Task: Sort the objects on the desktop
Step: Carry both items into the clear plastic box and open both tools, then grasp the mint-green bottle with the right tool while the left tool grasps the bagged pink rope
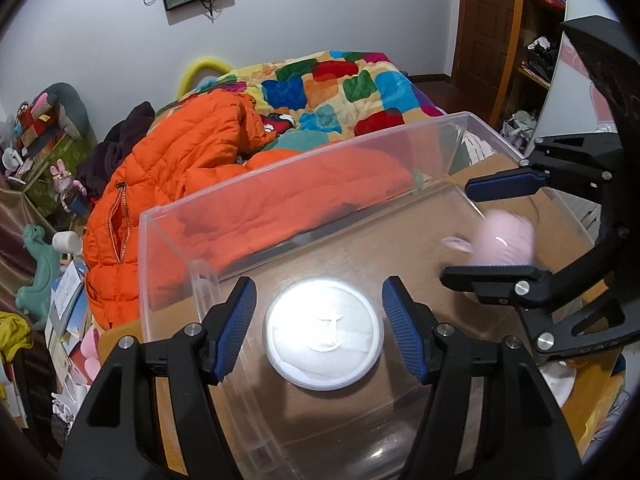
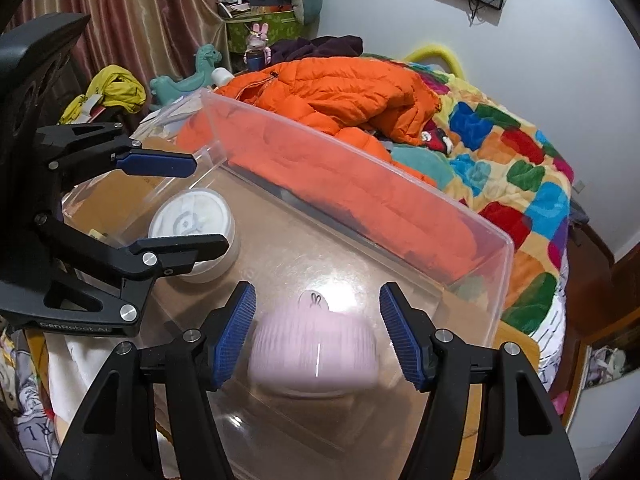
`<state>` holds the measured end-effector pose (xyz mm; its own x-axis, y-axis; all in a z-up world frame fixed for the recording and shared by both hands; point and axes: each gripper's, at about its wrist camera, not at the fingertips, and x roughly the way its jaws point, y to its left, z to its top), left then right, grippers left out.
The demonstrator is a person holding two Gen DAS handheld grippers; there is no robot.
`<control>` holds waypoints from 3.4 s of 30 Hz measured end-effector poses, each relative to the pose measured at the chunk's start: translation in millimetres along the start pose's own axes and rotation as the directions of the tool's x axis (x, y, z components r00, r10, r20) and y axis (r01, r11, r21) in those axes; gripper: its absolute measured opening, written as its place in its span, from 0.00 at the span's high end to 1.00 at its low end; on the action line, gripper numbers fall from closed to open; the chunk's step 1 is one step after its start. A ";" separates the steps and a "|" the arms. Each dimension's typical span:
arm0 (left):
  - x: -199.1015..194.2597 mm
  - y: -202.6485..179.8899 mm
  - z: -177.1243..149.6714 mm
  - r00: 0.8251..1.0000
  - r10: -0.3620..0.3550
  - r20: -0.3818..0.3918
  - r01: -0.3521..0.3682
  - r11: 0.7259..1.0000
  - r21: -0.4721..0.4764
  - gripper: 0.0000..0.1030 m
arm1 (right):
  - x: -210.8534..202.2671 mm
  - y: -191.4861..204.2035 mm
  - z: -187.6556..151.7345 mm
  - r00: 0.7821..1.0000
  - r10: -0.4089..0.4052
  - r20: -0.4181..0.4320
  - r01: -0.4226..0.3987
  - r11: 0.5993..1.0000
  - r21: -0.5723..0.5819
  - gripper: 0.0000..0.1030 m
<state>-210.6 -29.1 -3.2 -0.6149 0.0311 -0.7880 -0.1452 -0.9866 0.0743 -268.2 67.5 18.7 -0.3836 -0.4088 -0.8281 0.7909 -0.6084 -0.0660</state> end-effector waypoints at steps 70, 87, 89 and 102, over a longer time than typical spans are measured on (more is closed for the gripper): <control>-85.8 -10.2 -148.0 0.992 0.113 0.062 -0.104 0.986 -0.131 0.17 | -91.7 -33.4 -150.4 0.973 -0.221 0.071 0.189 0.932 0.310 0.17; -104.1 42.6 -201.6 0.994 0.107 -0.037 -0.112 0.972 -0.205 0.11 | -73.2 -29.2 -157.1 0.987 -0.147 0.057 0.119 0.932 0.342 0.17; -104.9 44.4 -202.2 0.992 0.117 -0.049 -0.124 0.973 -0.192 0.11 | -72.6 -29.5 -157.4 0.988 -0.143 0.056 0.116 0.932 0.344 0.17; -80.0 45.1 -173.8 0.994 -0.098 -0.056 0.074 0.941 -0.330 0.11 | -68.0 -31.6 -166.7 0.989 -0.142 0.044 0.117 0.927 0.355 0.17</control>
<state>-33.2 -103.9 -43.0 -0.5536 0.1185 -0.8243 0.0735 -0.9790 -0.1901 -187.6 227.9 -15.7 -0.5124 -0.3477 -0.7852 0.5190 -0.8539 0.0394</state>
